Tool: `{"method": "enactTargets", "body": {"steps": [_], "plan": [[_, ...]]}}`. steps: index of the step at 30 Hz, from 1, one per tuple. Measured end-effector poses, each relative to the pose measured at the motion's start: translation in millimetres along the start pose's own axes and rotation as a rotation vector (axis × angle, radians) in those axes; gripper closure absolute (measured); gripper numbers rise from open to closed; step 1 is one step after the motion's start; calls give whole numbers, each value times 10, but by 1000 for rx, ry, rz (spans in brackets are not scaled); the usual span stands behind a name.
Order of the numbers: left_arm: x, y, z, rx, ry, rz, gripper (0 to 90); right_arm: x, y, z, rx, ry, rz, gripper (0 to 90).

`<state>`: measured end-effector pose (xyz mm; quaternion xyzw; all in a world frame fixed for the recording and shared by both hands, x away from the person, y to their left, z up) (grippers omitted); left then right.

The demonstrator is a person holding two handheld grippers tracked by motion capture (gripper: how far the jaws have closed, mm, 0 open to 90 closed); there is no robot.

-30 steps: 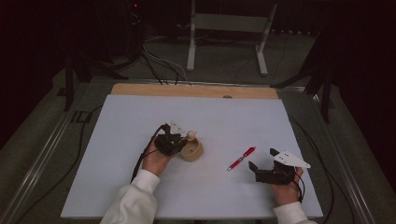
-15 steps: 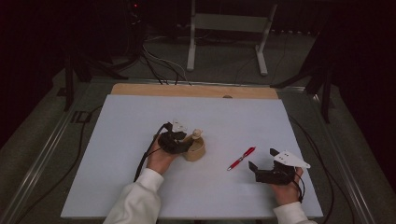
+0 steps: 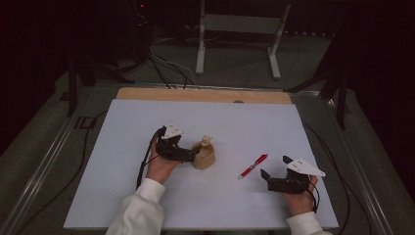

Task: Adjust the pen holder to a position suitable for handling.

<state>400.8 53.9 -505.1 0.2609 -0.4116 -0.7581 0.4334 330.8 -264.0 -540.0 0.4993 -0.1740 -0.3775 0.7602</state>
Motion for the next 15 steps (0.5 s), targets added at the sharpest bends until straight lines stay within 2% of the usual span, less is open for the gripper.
{"method": "enactTargets", "body": {"steps": [11,15], "plan": [[-254,17,279,70,77,-1,1,9,0,3,1,-3,-2,0],[-341,-11,361,82,98,13,1,7,1,5,2,-4,-4,0]]}}
Point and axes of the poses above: each handheld gripper's, and its own axes: z roughly backward along the jaws, y roughly out of its top, x roughly to its right, the point moved 8 cm from there along -z, roughly forward along the jaws, and after that the axes turned 13 degrees about y, right-handed, at the moved point
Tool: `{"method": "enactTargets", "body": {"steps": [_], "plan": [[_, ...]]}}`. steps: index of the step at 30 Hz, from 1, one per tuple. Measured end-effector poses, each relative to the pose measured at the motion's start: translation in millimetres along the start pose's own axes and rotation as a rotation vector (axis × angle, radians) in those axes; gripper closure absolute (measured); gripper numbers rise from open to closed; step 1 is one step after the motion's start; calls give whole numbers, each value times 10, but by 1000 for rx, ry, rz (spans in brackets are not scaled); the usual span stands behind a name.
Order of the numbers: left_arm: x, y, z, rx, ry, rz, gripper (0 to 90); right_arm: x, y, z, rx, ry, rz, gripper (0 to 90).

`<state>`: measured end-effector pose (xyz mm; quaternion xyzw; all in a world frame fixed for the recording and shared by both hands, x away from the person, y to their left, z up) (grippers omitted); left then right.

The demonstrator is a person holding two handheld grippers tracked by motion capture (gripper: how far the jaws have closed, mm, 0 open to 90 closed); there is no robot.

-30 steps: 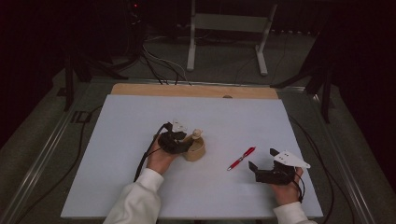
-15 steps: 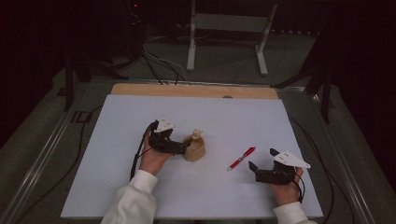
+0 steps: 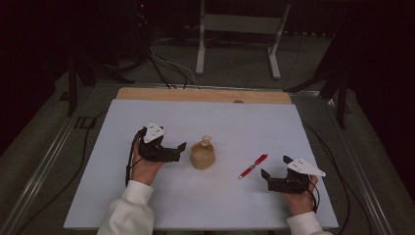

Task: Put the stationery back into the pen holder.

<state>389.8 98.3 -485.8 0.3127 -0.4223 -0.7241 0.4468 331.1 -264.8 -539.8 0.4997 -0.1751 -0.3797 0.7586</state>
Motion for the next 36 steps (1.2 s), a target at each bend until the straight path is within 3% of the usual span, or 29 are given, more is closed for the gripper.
{"method": "enactTargets", "body": {"steps": [12,24,36], "plan": [[-291,-168,243,55,83,14,1,6,-3,5,-1,-1,4,0],[-542,-500,501,68,150,68,1,2,-5,2,0,-4,3,0],[-622,-721,702,65,172,69,1,-12,-5,4,3,2,15,0]]}}
Point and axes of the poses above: each handheld gripper's, and its own axes: z roughly backward along the jaws, y roughly out of its top, x roughly to its right, the point moved 8 cm from there along -z, roughly forward along the jaws, and after that the axes turned 13 degrees about y, right-handed, at the moved point
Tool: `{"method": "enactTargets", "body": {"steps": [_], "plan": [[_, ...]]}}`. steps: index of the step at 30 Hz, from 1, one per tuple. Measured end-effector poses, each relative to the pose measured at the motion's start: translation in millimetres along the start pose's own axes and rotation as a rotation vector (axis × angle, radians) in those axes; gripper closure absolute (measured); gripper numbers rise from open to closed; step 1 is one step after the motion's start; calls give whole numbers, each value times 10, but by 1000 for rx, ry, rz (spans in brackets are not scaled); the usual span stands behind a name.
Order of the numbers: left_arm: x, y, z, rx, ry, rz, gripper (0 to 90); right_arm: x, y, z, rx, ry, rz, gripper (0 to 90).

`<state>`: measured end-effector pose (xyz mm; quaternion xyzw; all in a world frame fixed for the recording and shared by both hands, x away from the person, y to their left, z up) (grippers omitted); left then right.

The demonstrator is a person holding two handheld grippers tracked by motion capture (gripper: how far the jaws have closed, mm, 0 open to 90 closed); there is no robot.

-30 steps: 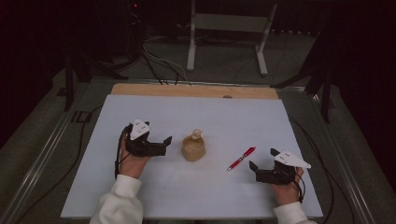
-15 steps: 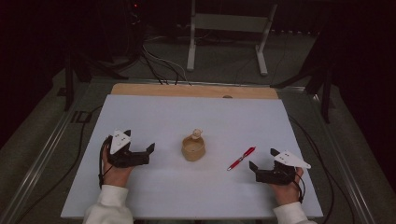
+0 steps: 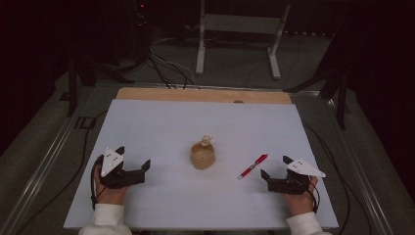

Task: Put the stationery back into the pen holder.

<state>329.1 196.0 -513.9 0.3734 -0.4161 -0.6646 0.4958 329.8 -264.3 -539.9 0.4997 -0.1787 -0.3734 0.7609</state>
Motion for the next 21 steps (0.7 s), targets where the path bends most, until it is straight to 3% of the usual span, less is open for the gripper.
{"method": "enactTargets", "body": {"steps": [10,16,21], "plan": [[-92,-52,132,13,40,15,2,1,-7,45,15,1,-8,0],[-144,-96,170,17,53,54,2,-45,-8,-14,-8,57,-17,0],[-161,-106,168,18,62,54,2,-81,77,-44,-21,87,8,0]]}}
Point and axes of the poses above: each handheld gripper's, and its own axes: z roughly backward along the jaws, y roughly out of its top, x roughly to its right, the point moved 8 cm from there along -z, roughly forward along the jaws, and after that the axes turned 13 degrees about y, right-handed, at the moved point
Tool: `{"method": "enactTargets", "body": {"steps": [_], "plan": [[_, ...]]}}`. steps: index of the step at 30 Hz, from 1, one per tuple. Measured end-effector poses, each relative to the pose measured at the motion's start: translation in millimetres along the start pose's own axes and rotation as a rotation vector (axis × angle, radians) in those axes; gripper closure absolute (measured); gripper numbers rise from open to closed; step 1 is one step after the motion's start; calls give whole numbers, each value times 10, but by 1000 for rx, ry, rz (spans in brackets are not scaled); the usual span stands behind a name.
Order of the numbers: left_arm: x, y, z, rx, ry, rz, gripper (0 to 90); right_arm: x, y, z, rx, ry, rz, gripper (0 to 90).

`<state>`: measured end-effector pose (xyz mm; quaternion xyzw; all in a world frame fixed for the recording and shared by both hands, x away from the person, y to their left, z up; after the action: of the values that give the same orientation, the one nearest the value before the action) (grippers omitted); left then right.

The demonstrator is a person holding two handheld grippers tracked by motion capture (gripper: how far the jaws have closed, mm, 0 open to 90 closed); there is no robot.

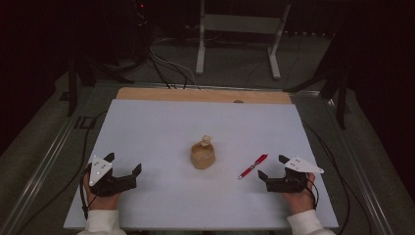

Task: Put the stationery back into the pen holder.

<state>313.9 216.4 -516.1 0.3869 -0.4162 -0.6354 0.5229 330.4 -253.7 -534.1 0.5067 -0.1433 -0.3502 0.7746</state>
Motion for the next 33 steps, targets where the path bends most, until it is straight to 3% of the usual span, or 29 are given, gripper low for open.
{"method": "enactTargets", "body": {"steps": [11,17,29,33], "plan": [[-2,-42,-35,-13,14,-12,2,16,218,-35,-46,72,74,1],[11,-53,-49,-19,11,-13,2,35,310,-115,-115,106,122,1],[21,-72,-64,-29,9,-19,2,88,508,-194,-195,150,179,0],[21,-78,-68,-32,9,-23,2,91,521,-246,-255,159,217,0]]}}
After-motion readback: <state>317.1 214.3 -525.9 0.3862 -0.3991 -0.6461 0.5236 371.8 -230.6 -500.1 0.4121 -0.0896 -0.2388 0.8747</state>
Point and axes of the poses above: each handheld gripper's, and its own axes: z roughly backward along the jaws, y roughly out of its top, x roughly to its right, the point moved 8 cm from there along -z, roughly forward along the jaws, and after that the axes turned 13 degrees about y, right-handed, at the moved point
